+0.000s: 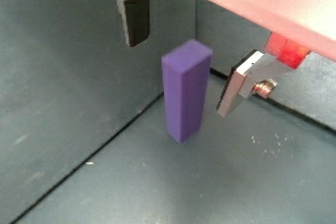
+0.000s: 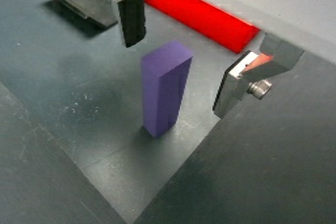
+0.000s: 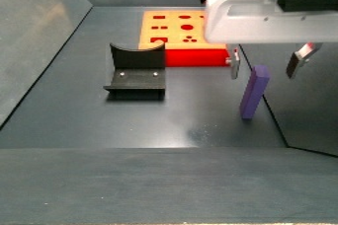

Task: Pick up the rectangle object. Move up. Move to above the board. Insert the rectangle object.
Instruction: Pick up the rectangle object.

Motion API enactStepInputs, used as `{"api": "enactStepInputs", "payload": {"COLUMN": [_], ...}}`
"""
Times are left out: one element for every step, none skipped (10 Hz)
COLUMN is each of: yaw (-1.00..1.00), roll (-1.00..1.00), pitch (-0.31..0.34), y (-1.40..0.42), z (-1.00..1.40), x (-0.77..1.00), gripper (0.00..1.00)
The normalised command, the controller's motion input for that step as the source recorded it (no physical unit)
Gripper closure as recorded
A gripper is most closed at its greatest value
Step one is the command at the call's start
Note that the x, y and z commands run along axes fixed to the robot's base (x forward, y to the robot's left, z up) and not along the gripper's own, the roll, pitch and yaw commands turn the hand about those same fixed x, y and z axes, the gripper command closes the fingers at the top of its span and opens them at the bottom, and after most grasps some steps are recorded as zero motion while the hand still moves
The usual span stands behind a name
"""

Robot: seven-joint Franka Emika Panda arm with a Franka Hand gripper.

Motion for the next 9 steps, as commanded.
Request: {"api": "enactStepInputs", "payload": {"yaw": [0.00, 0.00, 0.00, 0.00, 0.00, 0.00, 0.00, 0.00, 0.00], "roll": [-0.03, -0.03, 0.00, 0.00, 0.00, 0.00, 0.00, 0.00, 0.00], "pitch": [0.026, 0.000, 0.004, 0.000, 0.000, 0.000, 0.000, 0.000, 0.000], "y": [0.05, 0.08, 0.00, 0.00, 0.00, 0.00, 0.00, 0.00, 0.00], "z": [-0.28, -0.28, 0.00, 0.00, 0.00, 0.00, 0.00, 0.00, 0.00], "x": [0.00, -0.03, 0.00, 0.00, 0.00, 0.00, 0.00, 0.00, 0.00], "gripper": [0.00, 0.00, 0.00, 0.00, 1.00, 1.00, 1.00, 1.00, 1.00]}}
